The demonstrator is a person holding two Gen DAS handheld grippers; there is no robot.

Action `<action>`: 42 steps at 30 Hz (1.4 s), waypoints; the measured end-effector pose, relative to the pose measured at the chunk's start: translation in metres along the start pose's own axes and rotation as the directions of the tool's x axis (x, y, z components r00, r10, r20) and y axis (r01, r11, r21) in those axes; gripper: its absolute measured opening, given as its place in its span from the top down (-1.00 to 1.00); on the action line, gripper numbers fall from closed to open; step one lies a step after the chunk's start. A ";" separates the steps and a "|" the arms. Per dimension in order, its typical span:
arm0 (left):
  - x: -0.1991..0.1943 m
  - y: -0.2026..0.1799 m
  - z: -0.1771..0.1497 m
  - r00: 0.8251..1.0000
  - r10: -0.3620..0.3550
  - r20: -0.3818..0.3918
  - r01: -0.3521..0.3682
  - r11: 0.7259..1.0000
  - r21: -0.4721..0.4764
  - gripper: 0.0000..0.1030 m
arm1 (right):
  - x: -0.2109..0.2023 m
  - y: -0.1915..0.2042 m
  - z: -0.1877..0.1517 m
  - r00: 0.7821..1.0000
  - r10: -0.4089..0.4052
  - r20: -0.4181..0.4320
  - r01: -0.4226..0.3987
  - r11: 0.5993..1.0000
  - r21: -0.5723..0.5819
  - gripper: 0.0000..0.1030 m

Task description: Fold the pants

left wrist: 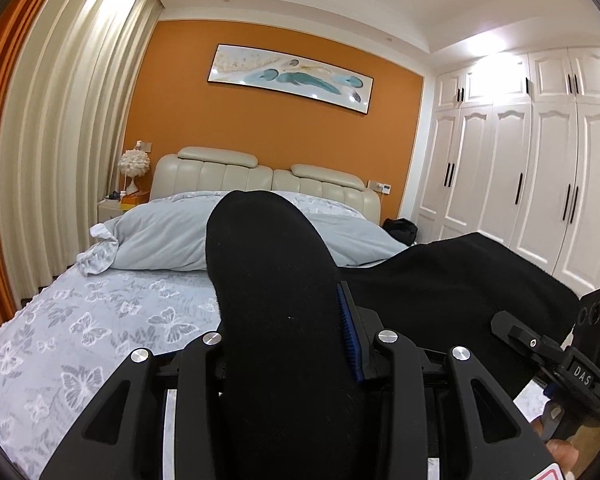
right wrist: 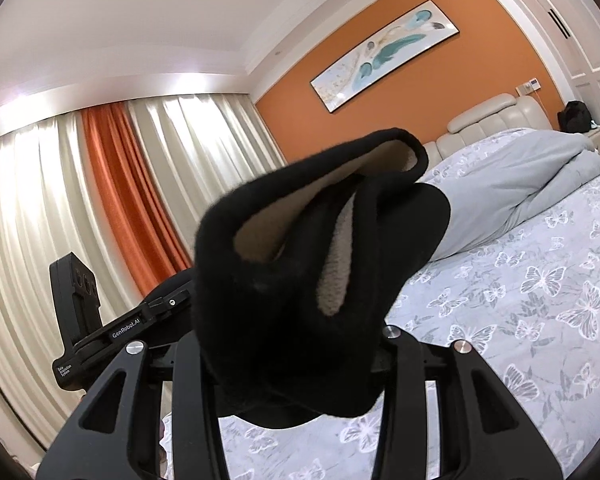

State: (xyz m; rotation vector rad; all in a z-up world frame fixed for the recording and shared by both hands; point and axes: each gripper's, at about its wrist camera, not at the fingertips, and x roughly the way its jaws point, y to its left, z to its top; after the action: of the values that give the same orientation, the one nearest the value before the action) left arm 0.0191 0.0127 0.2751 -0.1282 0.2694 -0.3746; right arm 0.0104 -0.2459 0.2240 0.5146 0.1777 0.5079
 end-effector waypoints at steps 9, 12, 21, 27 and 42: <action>0.074 0.003 -0.012 0.999 0.015 -0.029 -0.015 1.000 0.012 0.35 | 0.040 -0.052 -0.001 0.999 -0.044 -0.015 0.044 0.999 0.019 0.25; 0.098 0.006 -0.020 0.999 0.027 -0.038 -0.026 0.999 0.022 0.35 | 0.053 -0.074 -0.007 0.998 -0.052 -0.019 0.053 0.998 0.026 0.25; 0.173 0.022 -0.060 0.996 0.068 -0.063 -0.068 0.998 0.016 0.34 | 0.100 -0.143 -0.031 0.996 -0.062 -0.068 0.068 0.994 0.085 0.25; 0.224 0.046 -0.103 0.987 0.106 -0.124 -0.108 0.994 -0.010 0.34 | 0.131 -0.188 -0.067 0.984 -0.094 -0.149 0.112 0.987 0.118 0.25; 0.280 0.130 -0.203 0.895 0.245 -0.372 -0.282 0.958 -0.047 0.52 | 0.131 -0.311 -0.166 0.854 -0.260 -0.450 0.405 0.876 0.262 0.02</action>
State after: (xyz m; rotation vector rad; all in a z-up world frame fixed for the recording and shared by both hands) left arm 0.2569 0.0126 -0.0075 -0.1177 0.6665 -0.1099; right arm 0.2059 -0.3427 -0.0820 0.7044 0.7566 0.2255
